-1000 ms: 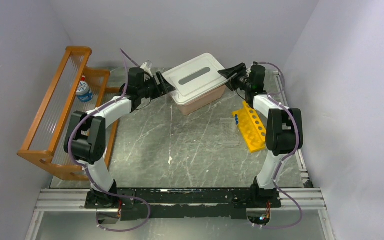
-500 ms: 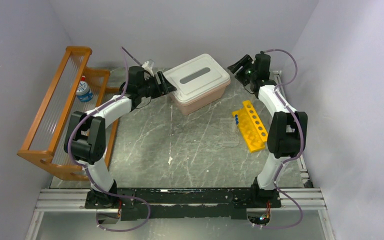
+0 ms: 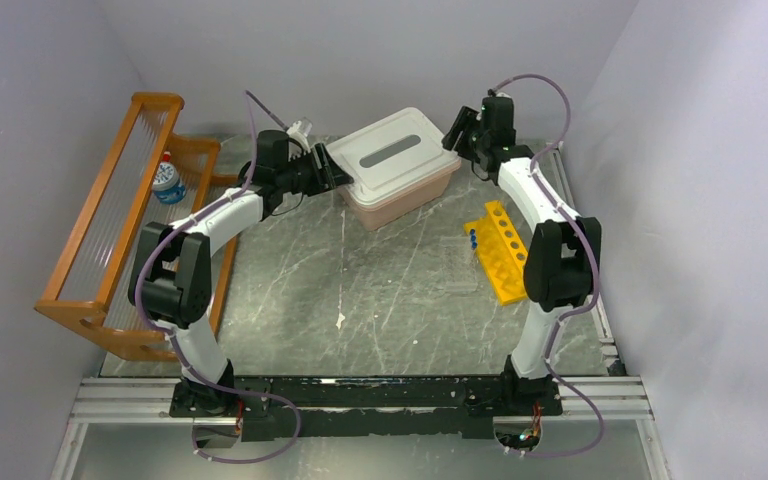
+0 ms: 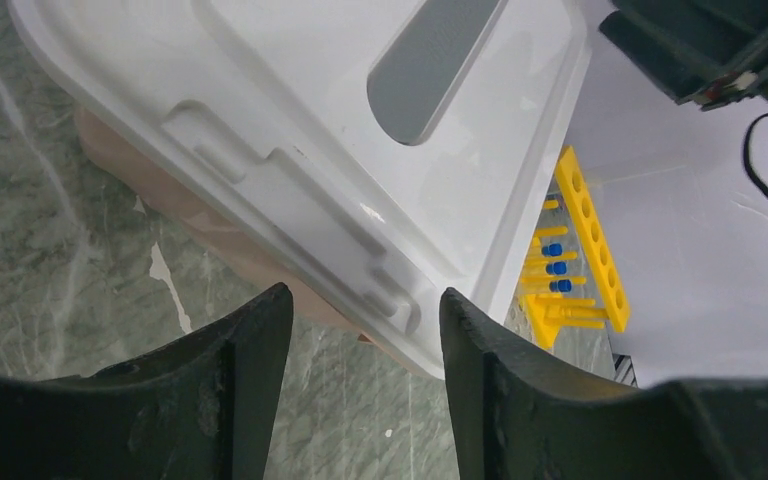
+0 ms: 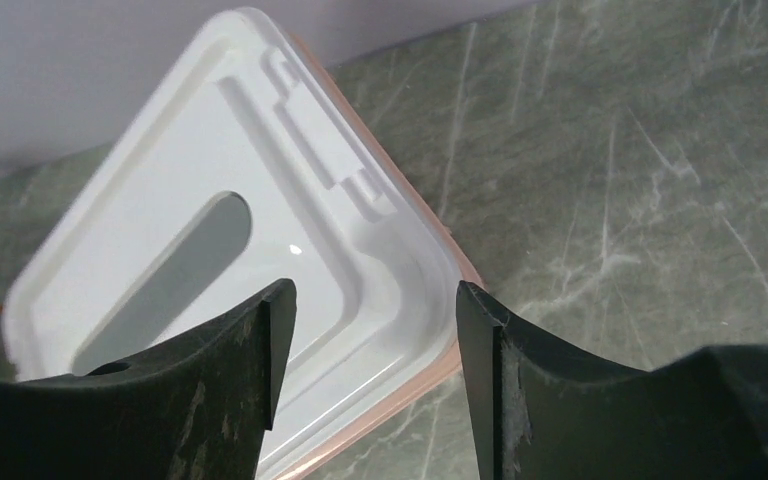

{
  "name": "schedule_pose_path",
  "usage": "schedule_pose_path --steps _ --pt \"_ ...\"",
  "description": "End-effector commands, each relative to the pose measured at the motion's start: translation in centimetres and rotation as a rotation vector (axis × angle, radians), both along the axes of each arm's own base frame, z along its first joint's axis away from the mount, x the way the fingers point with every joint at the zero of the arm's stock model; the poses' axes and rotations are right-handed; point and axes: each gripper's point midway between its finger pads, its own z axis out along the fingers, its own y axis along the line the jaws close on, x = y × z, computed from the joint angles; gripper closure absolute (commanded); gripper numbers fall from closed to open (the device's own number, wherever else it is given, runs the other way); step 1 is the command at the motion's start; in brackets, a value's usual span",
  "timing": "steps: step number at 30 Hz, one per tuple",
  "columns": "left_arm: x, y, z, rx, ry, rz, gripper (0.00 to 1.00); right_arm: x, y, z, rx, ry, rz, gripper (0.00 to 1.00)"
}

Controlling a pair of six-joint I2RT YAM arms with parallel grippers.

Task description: Organize the chemistry lab equipment

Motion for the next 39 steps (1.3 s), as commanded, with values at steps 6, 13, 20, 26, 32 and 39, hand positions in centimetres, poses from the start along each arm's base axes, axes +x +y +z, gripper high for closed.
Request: schedule_pose_path --steps 6,13,20,26,32,39 --pt "-0.5 -1.2 1.9 -0.001 -0.043 -0.094 0.35 -0.6 -3.2 -4.4 -0.230 0.138 -0.153 0.44" --pt "-0.8 -1.0 1.3 0.026 -0.026 -0.099 0.32 -1.2 -4.5 -5.7 -0.276 0.194 -0.218 0.55" --pt "-0.8 -0.9 0.6 0.041 -0.013 -0.097 0.34 -1.4 -3.6 -5.5 -0.247 0.172 -0.171 0.58" --pt "-0.4 -0.1 -1.9 0.113 0.045 -0.045 0.37 -1.4 -1.8 -4.0 -0.196 0.122 -0.077 0.48" --pt "0.7 1.5 -4.3 0.236 0.107 0.071 0.46 -1.6 -1.6 -1.1 -0.184 0.077 -0.069 0.43" --pt "1.7 2.2 -2.1 0.279 0.035 0.101 0.46 -2.3 -1.2 3.5 -0.173 -0.009 -0.054 0.39"
